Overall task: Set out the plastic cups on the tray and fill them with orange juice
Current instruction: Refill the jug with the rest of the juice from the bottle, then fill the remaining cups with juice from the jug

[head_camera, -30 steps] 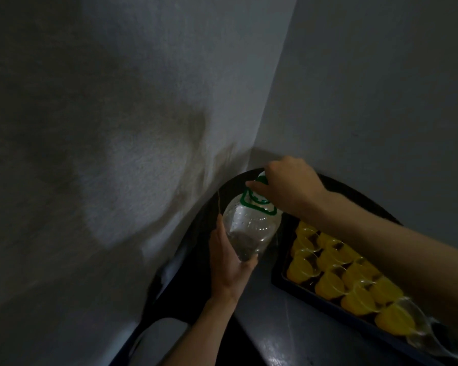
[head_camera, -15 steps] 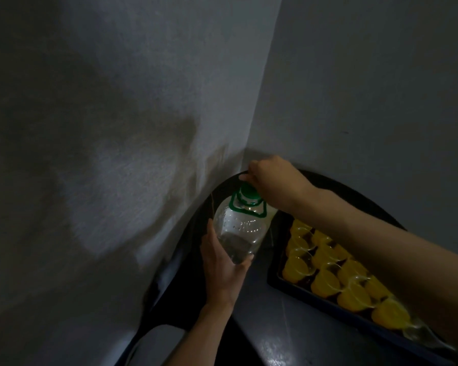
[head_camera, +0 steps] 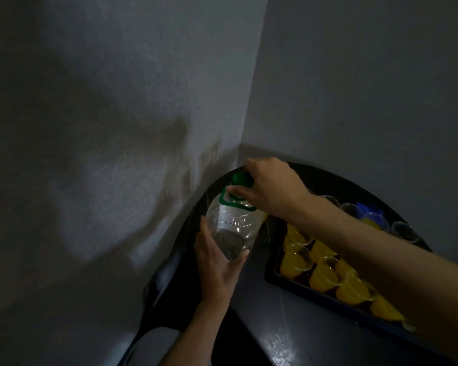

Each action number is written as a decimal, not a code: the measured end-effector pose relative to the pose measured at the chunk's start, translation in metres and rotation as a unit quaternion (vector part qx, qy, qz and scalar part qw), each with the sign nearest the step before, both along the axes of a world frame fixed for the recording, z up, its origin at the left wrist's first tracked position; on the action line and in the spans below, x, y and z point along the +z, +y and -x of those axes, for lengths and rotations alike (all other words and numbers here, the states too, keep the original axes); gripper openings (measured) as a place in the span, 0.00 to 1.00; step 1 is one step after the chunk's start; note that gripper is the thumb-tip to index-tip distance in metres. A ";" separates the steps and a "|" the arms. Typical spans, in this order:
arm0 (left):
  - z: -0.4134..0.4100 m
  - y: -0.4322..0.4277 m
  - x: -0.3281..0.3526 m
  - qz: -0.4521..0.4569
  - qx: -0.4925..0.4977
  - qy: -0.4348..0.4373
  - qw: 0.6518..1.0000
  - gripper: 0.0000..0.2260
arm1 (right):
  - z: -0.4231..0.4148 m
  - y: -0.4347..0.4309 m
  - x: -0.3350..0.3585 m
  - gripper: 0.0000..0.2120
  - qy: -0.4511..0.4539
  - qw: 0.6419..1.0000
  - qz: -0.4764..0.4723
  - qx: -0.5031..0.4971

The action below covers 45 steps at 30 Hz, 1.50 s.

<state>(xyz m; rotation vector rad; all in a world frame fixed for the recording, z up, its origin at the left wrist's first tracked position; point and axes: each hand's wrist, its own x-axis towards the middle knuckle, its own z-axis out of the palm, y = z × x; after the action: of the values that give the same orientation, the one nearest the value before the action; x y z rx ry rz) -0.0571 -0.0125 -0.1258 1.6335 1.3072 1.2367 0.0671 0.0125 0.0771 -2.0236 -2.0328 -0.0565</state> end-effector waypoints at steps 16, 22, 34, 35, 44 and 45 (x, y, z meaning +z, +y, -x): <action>-0.016 0.001 -0.006 0.043 0.016 0.014 0.999 0.66 | -0.170 -0.045 -0.023 0.21 0.247 0.946 0.040 -0.206; -0.014 -0.010 0.007 0.010 0.064 0.024 0.998 0.67 | -0.192 -0.011 -0.060 0.17 0.277 0.939 0.059 -0.192; -0.095 -0.056 0.057 0.046 -0.220 -0.039 0.974 0.29 | -0.203 0.057 -0.109 0.16 0.330 0.926 0.084 -0.162; -0.105 -0.048 0.059 0.098 -0.204 -0.051 0.973 0.30 | -0.203 0.060 -0.112 0.16 0.327 0.928 0.088 -0.154; -0.165 0.017 0.053 0.213 -0.056 -0.077 0.972 0.40 | -0.199 0.092 -0.130 0.14 0.372 0.910 0.139 -0.121; -0.168 0.021 0.052 0.221 -0.043 -0.080 0.971 0.42 | -0.199 0.094 -0.132 0.12 0.384 0.905 0.138 -0.121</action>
<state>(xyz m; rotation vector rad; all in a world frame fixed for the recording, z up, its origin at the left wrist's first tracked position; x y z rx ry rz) 0.1114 0.0080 -0.0740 1.2321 1.2852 0.9209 0.2664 0.1066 -0.0548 -1.9798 -1.3357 0.8806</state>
